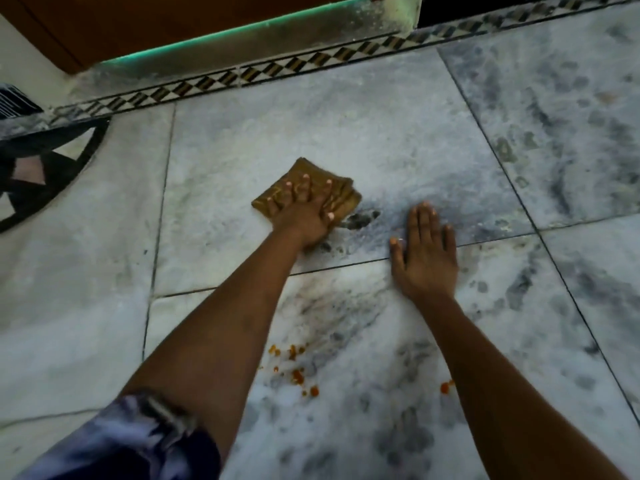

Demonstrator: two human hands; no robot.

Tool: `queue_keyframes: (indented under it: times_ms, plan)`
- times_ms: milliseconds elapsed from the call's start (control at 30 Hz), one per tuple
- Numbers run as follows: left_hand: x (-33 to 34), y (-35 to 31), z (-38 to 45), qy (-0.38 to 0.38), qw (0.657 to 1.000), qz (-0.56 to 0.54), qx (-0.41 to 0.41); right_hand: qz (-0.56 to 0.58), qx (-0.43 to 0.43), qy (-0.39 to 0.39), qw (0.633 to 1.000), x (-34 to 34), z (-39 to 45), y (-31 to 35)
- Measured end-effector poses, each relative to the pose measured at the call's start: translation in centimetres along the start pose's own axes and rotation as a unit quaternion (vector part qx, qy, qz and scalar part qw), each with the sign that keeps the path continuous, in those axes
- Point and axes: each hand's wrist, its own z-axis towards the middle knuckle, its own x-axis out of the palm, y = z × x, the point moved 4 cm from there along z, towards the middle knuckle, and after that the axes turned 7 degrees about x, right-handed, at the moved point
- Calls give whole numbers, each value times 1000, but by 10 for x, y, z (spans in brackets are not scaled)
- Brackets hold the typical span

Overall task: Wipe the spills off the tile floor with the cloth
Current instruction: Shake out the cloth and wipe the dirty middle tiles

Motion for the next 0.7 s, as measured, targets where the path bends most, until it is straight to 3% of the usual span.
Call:
queue_keyframes:
  times_ms: [233, 300, 400, 500, 600, 700]
  plan:
    - [49, 6, -92, -55, 989, 69, 116, -10, -25, -4, 1000, 7, -24, 7]
    - [49, 39, -106, -81, 991, 73, 76, -10, -19, -2, 1000, 7, -22, 7]
    - [34, 88, -88, -98, 994, 9, -48, -9, -13, 2, 1000, 7, -22, 8]
    - [8, 83, -40, -87, 988, -58, -112, -7, -14, 5, 1000, 7, -22, 9]
    - [8, 33, -16, -84, 993, -54, -55, -5, -14, 1, 1000, 6, -21, 9]
    - [36, -2, -51, -106, 993, -21, 45, -9, -18, 0, 1000, 6, -22, 9]
